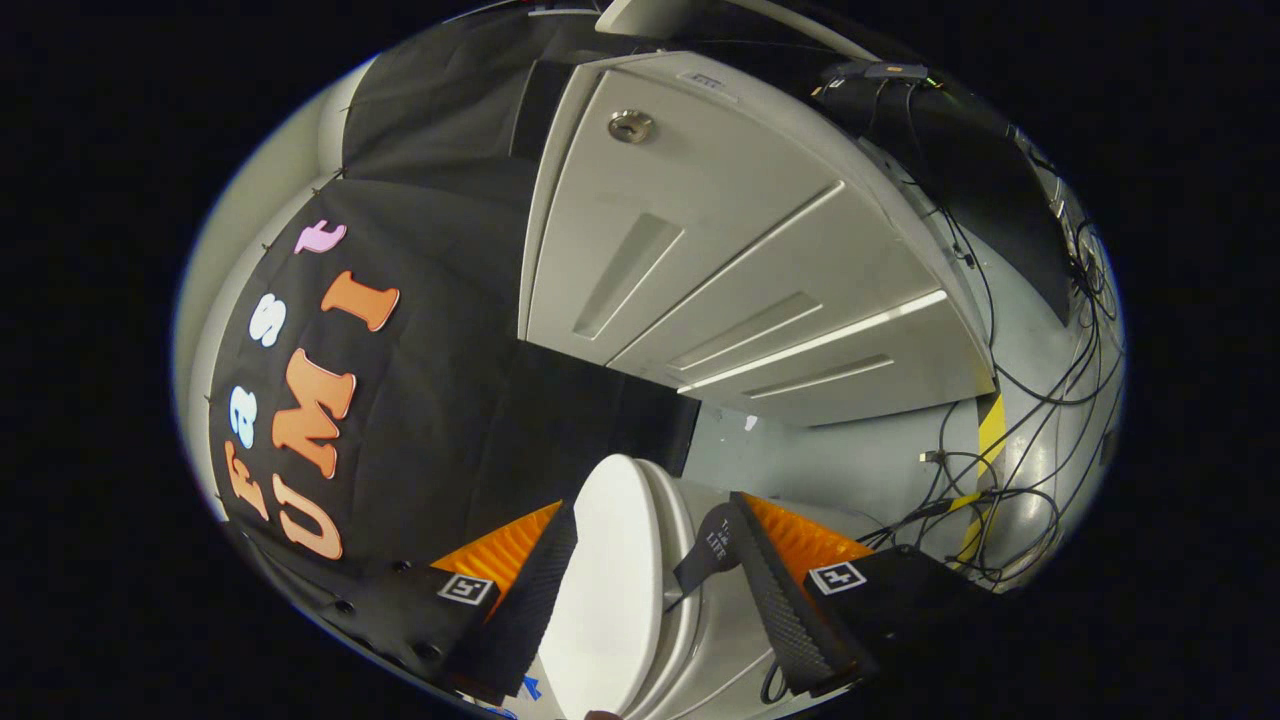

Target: Open the toilet lid.

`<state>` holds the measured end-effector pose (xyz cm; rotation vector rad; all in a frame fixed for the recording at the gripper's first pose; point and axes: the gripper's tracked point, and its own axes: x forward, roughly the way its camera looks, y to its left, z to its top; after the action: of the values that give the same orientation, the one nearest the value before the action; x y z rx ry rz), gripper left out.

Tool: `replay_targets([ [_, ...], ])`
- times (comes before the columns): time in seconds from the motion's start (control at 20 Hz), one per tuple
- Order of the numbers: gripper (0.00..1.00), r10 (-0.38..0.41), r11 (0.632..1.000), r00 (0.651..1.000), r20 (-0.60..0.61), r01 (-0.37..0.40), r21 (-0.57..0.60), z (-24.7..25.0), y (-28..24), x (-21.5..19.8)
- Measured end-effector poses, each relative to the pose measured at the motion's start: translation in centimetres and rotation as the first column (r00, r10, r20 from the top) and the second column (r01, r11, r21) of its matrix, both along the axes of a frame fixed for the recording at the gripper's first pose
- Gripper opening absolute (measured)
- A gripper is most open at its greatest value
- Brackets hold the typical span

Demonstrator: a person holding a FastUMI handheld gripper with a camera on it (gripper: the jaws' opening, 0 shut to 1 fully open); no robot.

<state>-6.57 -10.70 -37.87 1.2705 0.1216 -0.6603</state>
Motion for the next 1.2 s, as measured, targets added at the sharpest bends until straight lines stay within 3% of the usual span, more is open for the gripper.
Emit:
replay_targets([
  [0.25,0.98,-0.041,0.997,0.999,0.006,0.041,0.071,-1.3,-0.3,-1.2],
  [0.5,0.99,0.062,0.990,0.997,0.040,-0.066,0.122,-2.5,1.7,1.4],
  [0.6,0.96,0.070,0.988,0.997,0.038,-0.075,0.133,-2.7,1.4,1.8],
  [0.7,0.76,0.050,0.985,0.998,0.041,-0.056,0.166,-3.5,1.2,1.7],
  [0.9,0.44,-0.081,0.957,0.994,0.072,0.058,0.283,-4.2,0.5,1.8],
  [0.95,0.21,-0.118,0.944,0.990,0.077,0.088,0.318,-4.0,0.0,2.2],
  [1.0,0.15,-0.143,0.938,0.987,0.070,0.112,0.329,-3.7,0.0,2.4],
  [1.2,0.10,-0.114,0.953,0.993,0.034,0.099,0.285,-1.1,0.2,3.1],
])
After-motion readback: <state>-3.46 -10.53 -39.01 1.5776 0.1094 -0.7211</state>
